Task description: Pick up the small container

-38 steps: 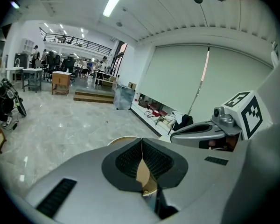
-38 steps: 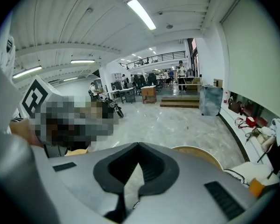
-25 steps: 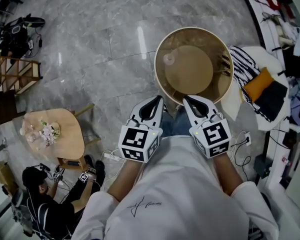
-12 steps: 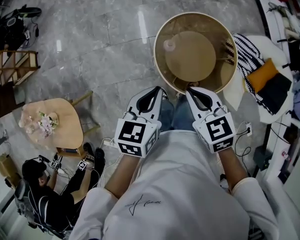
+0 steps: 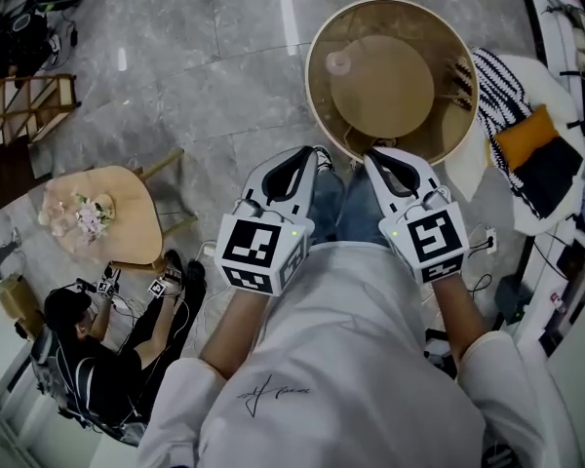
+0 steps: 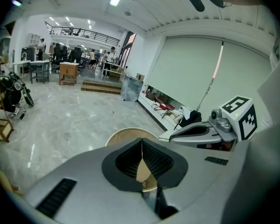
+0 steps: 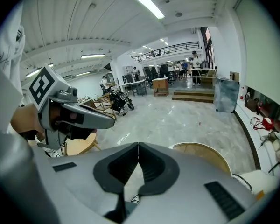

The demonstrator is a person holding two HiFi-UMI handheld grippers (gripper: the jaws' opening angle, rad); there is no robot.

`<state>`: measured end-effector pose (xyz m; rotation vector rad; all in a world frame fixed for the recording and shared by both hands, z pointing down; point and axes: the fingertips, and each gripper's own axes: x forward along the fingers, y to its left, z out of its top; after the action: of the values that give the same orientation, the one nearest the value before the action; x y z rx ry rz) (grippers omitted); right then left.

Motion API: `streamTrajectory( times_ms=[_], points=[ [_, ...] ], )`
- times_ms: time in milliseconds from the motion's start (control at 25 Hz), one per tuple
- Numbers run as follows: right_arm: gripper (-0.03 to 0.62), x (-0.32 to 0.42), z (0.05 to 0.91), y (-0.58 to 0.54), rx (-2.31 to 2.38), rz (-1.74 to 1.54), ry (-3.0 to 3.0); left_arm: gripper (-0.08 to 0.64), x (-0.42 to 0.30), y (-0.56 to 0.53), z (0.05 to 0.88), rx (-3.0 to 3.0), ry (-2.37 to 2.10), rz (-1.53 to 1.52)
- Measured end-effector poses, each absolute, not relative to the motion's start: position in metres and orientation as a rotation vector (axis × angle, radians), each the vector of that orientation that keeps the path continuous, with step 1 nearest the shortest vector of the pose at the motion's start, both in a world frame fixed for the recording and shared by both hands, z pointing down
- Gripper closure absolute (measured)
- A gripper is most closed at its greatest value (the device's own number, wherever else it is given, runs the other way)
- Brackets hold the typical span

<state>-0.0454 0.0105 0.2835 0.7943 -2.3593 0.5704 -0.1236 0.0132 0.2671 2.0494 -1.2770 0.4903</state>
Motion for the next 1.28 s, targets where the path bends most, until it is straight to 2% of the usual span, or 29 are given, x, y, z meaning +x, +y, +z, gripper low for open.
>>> streamTrajectory(
  times_ms=[1280],
  points=[
    [0.575,-0.016,0.358,-0.021,0.628,0.562,-2.372,0.543,-0.092,-0.007,0.335,1.898,-1.316,0.478]
  ],
)
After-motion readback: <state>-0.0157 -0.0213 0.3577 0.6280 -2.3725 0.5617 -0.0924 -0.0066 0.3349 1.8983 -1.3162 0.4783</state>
